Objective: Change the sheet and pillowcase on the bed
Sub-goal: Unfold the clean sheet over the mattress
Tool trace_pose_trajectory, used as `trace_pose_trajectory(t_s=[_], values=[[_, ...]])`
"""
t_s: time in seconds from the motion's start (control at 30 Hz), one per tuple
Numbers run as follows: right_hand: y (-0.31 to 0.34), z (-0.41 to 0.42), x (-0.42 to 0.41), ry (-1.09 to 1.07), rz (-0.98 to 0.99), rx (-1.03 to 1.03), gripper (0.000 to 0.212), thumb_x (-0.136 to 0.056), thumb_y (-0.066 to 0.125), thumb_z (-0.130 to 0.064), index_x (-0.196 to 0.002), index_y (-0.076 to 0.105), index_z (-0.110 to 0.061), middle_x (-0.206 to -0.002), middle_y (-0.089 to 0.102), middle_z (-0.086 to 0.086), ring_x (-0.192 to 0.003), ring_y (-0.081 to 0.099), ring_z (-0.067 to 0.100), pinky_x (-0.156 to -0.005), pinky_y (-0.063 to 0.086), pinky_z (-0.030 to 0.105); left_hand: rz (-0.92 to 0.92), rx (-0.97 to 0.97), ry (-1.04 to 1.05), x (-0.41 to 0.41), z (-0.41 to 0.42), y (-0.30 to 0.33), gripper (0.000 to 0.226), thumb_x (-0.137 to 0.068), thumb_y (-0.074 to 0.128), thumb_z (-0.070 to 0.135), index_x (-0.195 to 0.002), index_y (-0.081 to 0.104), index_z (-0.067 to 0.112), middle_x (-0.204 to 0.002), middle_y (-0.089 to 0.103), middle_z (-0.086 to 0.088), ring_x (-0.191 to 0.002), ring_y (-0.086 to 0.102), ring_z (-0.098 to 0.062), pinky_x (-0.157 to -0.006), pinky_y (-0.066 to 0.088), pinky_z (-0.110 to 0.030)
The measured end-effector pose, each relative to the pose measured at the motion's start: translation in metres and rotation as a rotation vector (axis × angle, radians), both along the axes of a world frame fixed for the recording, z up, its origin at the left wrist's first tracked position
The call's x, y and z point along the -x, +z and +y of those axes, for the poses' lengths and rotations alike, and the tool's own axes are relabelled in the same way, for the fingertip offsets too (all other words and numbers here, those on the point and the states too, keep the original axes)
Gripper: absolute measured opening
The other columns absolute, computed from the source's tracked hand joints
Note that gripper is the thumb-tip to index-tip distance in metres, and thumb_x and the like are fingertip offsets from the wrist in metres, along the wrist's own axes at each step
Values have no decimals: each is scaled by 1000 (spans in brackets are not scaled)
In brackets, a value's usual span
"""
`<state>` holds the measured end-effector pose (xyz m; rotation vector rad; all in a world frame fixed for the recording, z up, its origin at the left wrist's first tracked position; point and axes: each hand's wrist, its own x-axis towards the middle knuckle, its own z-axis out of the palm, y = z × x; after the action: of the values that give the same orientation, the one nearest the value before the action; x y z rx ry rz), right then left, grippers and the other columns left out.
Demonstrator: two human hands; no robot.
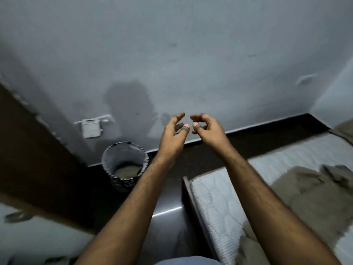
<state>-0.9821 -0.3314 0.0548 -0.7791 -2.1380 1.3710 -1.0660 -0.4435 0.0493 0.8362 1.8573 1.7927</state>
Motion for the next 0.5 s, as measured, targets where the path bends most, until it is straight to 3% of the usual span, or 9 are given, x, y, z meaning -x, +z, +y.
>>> trace_pose_trajectory(t_s=[0.1, 0.17, 0.3, 0.37, 0.4, 0.5], values=[[7, -63, 75, 188, 6, -40, 29, -100, 56, -14, -128, 62, -15, -120, 66, -5, -85, 71, 9, -67, 48, 8, 44, -30, 179, 53, -69, 0, 35, -100, 59, 8, -131, 56, 24, -131, 59, 6, -124, 56, -13, -98, 46, -19], [11, -107, 120, 330, 25, -65, 29, -100, 56, -10, -128, 62, -13, -121, 65, -3, -87, 70, 11, -71, 48, 6, 64, -46, 320, 83, -111, -2, 32, -99, 58, 6, -124, 58, 26, -126, 61, 7, -120, 58, -13, -93, 48, -16], [11, -188, 195, 542, 91, -50, 26, -98, 57, -8, -122, 65, -14, -117, 69, 2, -98, 70, 17, -88, 57, 28, 167, -24, 585, 129, -190, -7, 26, -97, 57, 23, -123, 61, 24, -124, 65, -1, -117, 63, -15, -100, 52, -34], [9, -225, 225, 626, 148, -4, 26, -98, 57, -15, -121, 66, -14, -110, 72, 2, -101, 70, 17, -89, 58, 39, 273, 19, 721, 142, -225, -8, 25, -99, 56, 21, -123, 62, 18, -123, 65, -4, -115, 62, -13, -101, 50, -29], [10, -242, 237, 668, 168, 22, 25, -99, 56, -17, -121, 66, -14, -106, 73, 1, -99, 71, 13, -86, 59, 38, 343, 41, 801, 146, -239, -8, 25, -100, 55, 18, -124, 62, 14, -122, 64, -4, -114, 61, -11, -99, 49, -23], [12, -278, 265, 814, 208, 86, 24, -102, 55, -15, -123, 66, -11, -97, 72, -6, -86, 68, -3, -76, 54, 20, 436, 55, 1044, 153, -265, -8, 29, -103, 54, 17, -130, 58, 8, -127, 61, -3, -117, 56, -8, -99, 43, -17]])
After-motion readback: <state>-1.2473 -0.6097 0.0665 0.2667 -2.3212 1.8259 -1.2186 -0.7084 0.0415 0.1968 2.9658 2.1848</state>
